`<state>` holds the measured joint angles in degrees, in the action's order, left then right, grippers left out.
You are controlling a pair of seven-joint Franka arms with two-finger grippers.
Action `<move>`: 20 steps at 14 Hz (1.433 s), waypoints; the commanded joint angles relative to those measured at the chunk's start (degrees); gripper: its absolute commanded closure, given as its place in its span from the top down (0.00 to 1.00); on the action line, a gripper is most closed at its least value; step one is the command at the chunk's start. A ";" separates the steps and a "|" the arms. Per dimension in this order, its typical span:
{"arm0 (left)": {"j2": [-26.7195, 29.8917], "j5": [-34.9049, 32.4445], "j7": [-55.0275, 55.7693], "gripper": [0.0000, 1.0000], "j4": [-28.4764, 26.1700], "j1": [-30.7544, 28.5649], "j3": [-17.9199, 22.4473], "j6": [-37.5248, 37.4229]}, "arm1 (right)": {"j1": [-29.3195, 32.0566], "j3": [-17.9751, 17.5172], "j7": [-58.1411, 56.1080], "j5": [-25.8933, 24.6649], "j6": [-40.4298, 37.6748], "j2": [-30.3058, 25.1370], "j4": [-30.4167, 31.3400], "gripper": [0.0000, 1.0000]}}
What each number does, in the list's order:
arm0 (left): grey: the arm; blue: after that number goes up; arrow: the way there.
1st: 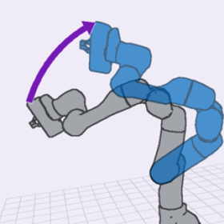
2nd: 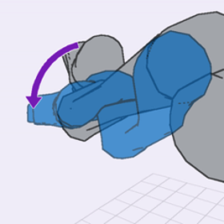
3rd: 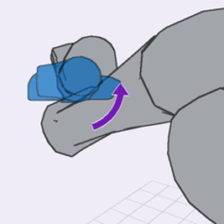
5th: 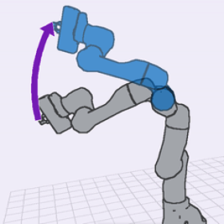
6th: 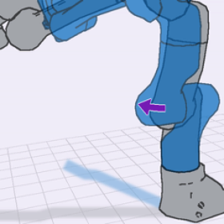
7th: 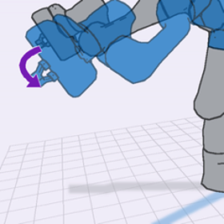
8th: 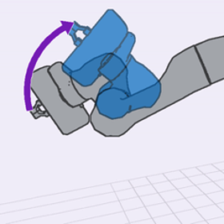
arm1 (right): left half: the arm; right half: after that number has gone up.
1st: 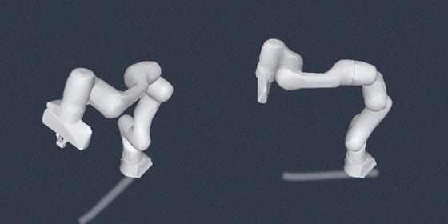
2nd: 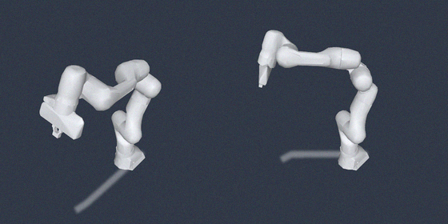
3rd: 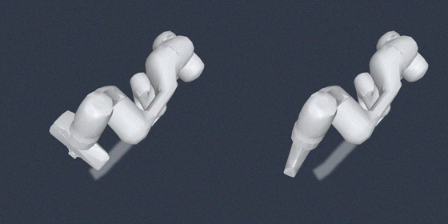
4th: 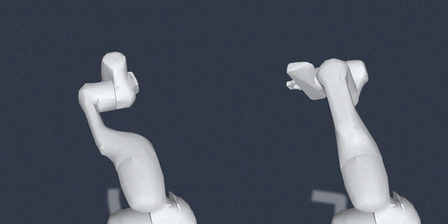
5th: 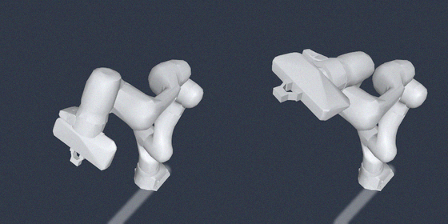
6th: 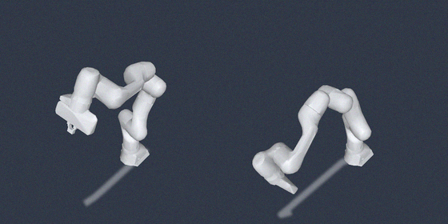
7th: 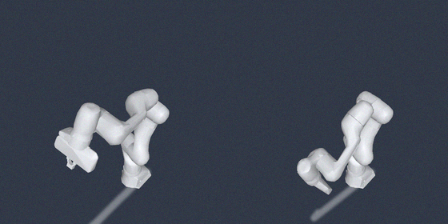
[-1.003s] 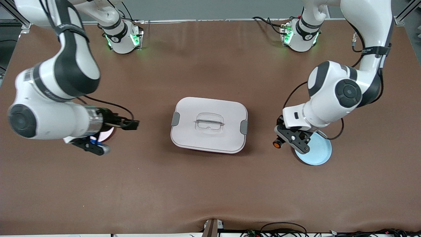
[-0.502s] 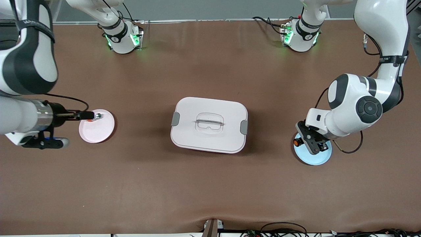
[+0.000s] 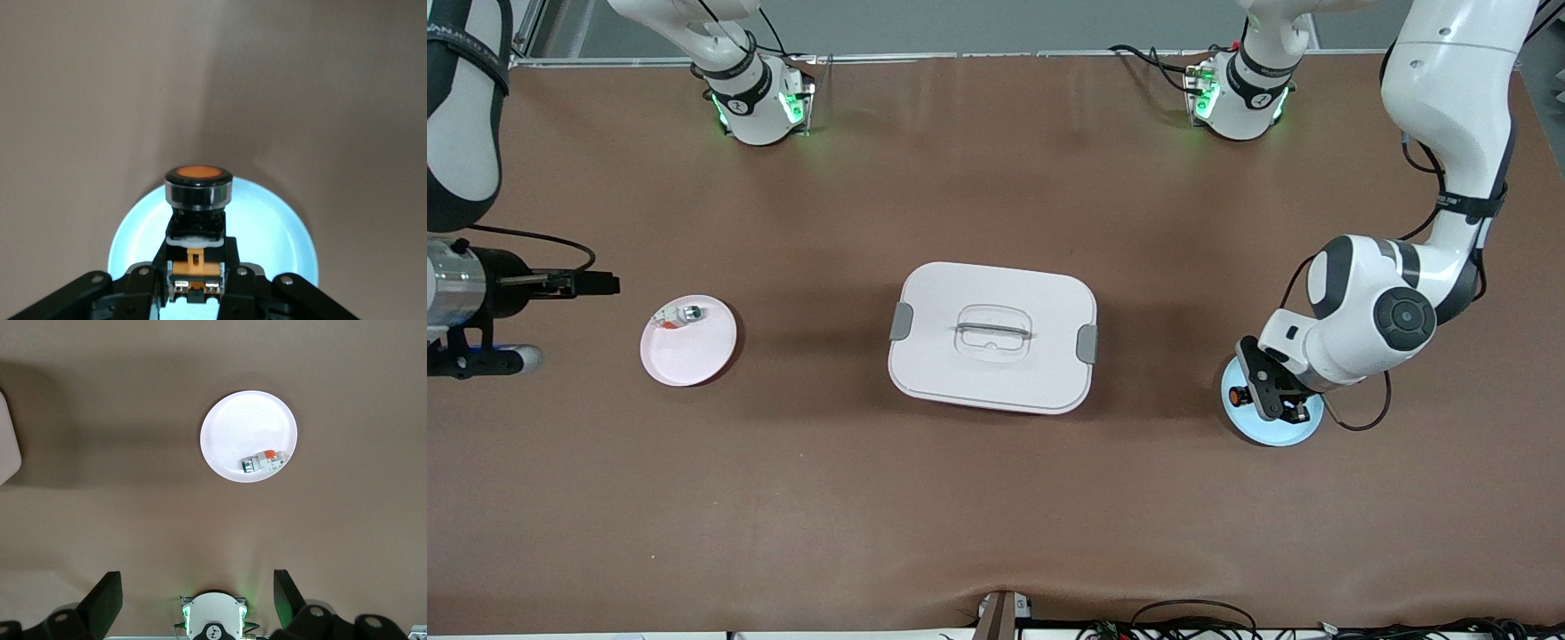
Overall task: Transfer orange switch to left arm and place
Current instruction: 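Lower the switch onto the blue plate and open the left gripper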
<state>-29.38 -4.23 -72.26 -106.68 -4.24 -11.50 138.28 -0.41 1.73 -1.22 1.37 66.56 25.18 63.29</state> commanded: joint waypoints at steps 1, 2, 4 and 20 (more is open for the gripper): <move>0.55 -0.95 -7.00 0.00 -4.58 -2.52 -0.37 4.44 | 1.29 -1.20 -0.98 -0.84 -0.81 -0.92 0.69 1.00; 0.46 -0.95 -8.67 0.00 -4.94 -3.31 -0.36 4.54 | 1.29 -1.20 -0.98 -0.93 -0.90 -1.18 0.78 1.00; -0.68 -1.39 -13.06 0.00 -5.20 -4.72 -0.36 5.59 | 1.55 -1.11 -1.50 -0.93 -0.90 -1.27 0.87 1.00; -1.49 -5.26 -11.60 1.00 -3.28 -7.45 -0.89 7.36 | 1.73 -1.03 -1.24 -2.33 -0.11 -1.18 0.78 1.00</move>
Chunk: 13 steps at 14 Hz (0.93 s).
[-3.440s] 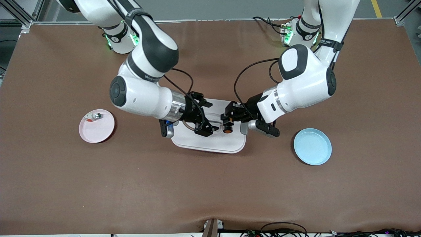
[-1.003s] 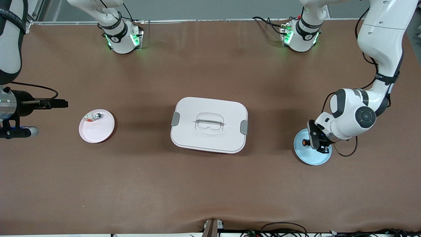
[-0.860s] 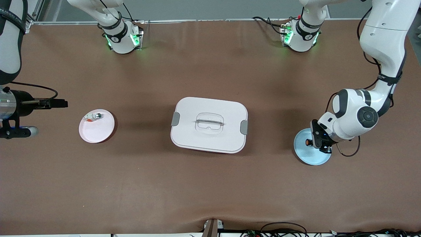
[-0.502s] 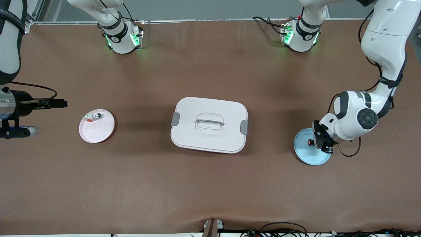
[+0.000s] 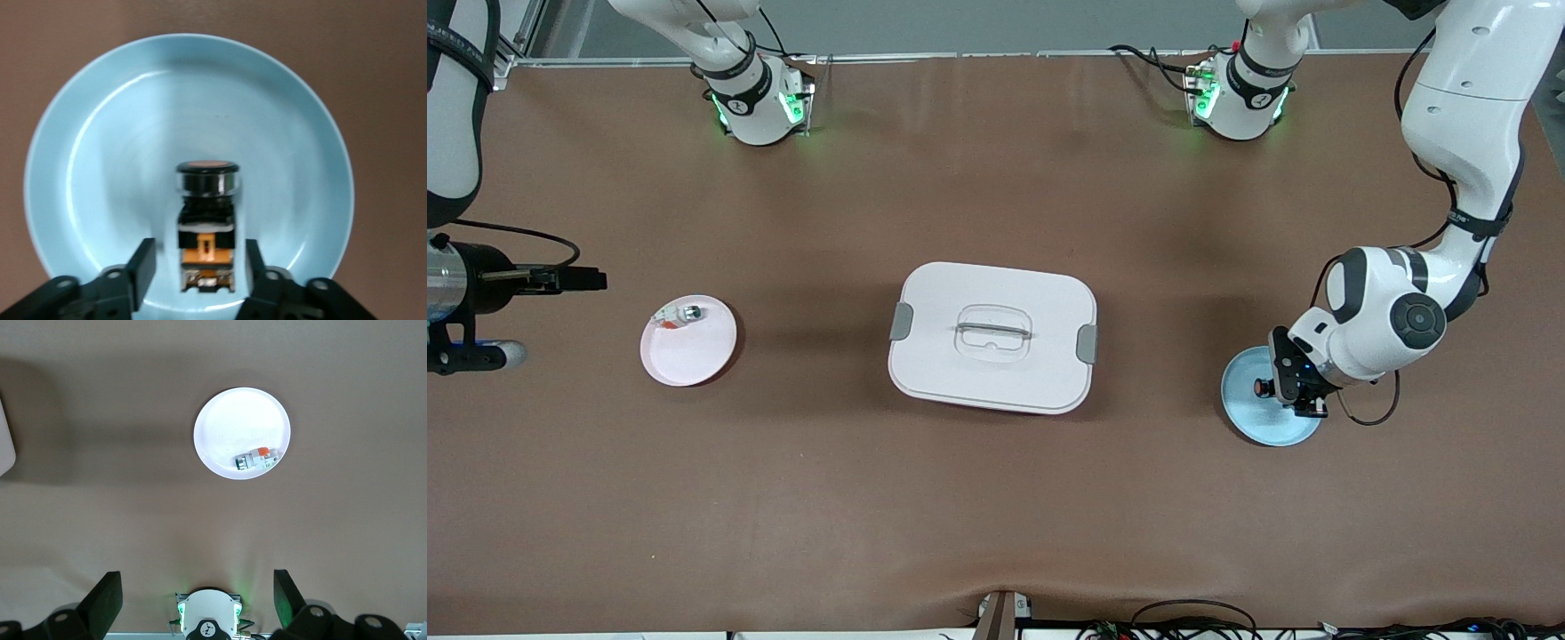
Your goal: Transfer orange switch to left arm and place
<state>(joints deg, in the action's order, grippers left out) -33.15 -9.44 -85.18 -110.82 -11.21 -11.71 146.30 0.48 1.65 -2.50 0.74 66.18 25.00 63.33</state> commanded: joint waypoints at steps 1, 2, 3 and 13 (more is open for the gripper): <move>3.70 -0.05 2.73 1.00 1.48 -0.48 -0.77 -2.84 | 1.01 -0.86 0.21 -1.71 0.09 -1.27 0.57 1.00; 4.67 0.04 4.31 1.00 2.88 -0.74 -0.86 -5.56 | 1.10 -0.77 0.22 -1.53 0.00 -2.14 0.48 1.00; 6.07 0.21 5.72 1.00 3.85 -0.74 -0.94 -7.50 | 1.36 -0.86 0.22 -1.44 0.26 -3.02 0.48 1.00; 16.44 6.45 45.49 1.00 18.36 0.05 -3.65 -38.01 | 1.19 -1.38 -0.05 -4.17 0.79 -7.59 0.83 1.00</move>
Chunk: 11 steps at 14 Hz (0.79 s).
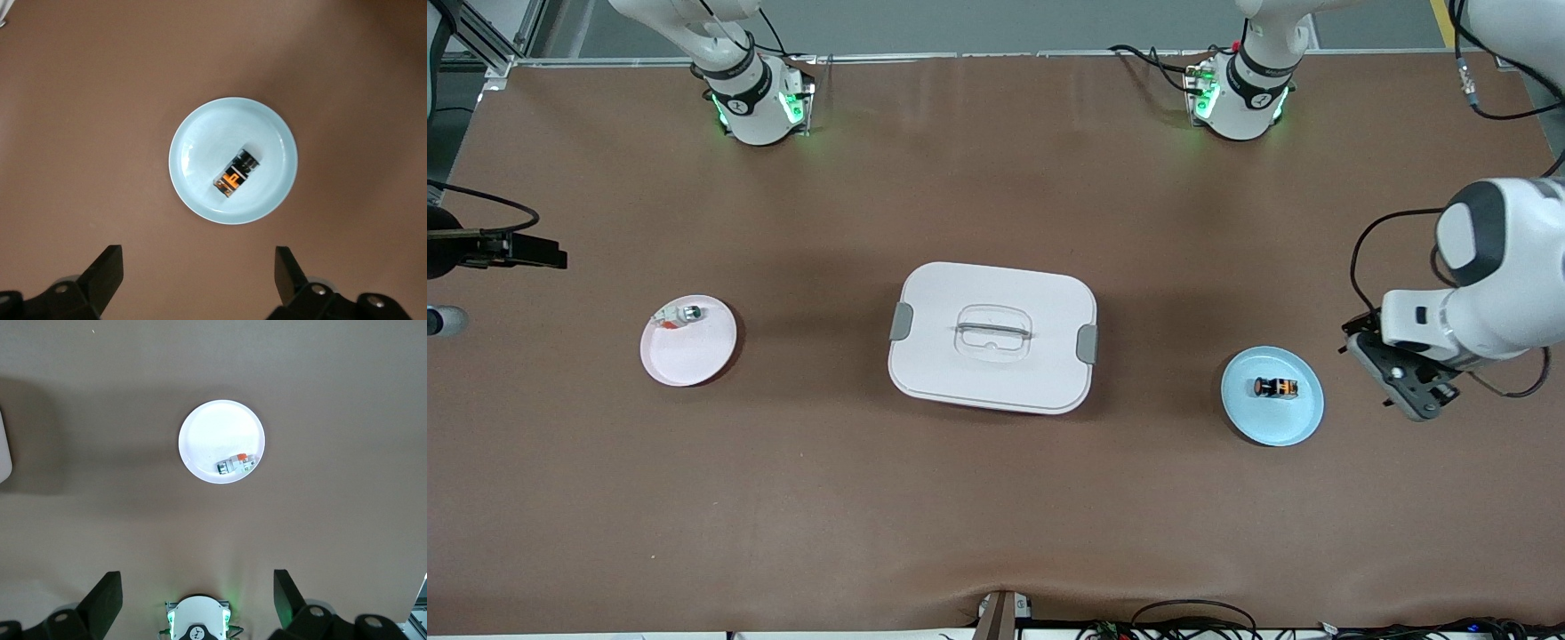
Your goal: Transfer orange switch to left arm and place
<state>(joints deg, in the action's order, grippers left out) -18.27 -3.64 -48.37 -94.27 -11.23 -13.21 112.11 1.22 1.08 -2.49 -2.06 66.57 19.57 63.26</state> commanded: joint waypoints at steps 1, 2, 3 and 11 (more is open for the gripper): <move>2.18 0.65 13.08 1.00 1.99 0.06 -3.13 -4.09 | 0.63 -0.73 0.03 -1.10 0.58 -2.77 0.90 1.00; 3.23 0.65 16.95 1.00 1.64 0.15 -3.75 -4.10 | 0.80 -0.73 0.03 -0.75 0.58 -3.13 0.99 1.00; 3.50 0.56 20.82 1.00 1.81 0.15 -4.80 -4.10 | 0.89 -0.73 -0.06 -0.40 0.58 -3.48 1.08 1.00; 9.65 -0.14 46.39 1.00 1.90 -0.29 -7.54 -8.39 | 1.51 -0.55 -0.06 0.75 14.79 -16.20 19.68 1.00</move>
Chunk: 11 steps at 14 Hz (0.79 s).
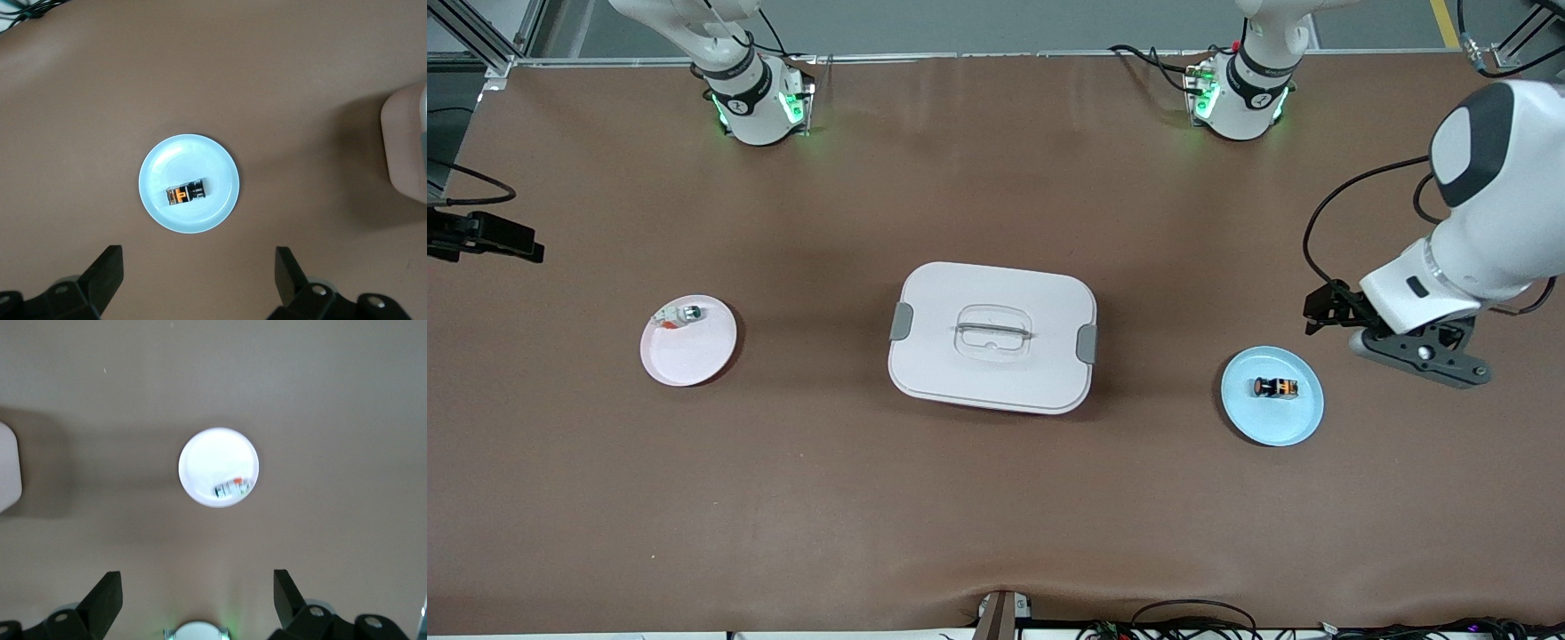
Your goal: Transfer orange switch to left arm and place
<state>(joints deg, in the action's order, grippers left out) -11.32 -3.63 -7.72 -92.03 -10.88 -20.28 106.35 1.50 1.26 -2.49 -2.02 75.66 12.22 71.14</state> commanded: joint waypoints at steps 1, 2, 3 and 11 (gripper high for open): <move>3.14 -0.15 10.05 1.00 -0.34 -0.46 -0.55 -3.85 | 1.14 -0.73 -0.06 0.70 6.34 -10.01 12.69 1.00; 3.41 -0.24 13.66 1.00 -0.34 -0.20 -0.64 -4.56 | 1.13 -0.73 0.11 0.78 6.35 -10.37 12.70 1.00; 3.84 -0.24 16.48 1.00 -0.26 -0.19 -0.64 -5.18 | 1.22 -0.73 0.12 0.87 6.35 -10.81 12.88 1.00; 9.38 0.55 17.48 1.00 1.58 7.17 10.14 -13.16 | 1.49 -0.56 0.20 1.14 8.53 -14.23 17.16 1.00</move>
<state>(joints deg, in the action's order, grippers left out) -3.94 -3.63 9.46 -90.77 -7.95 -15.55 96.38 1.84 1.33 -2.49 -1.78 81.79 1.78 83.19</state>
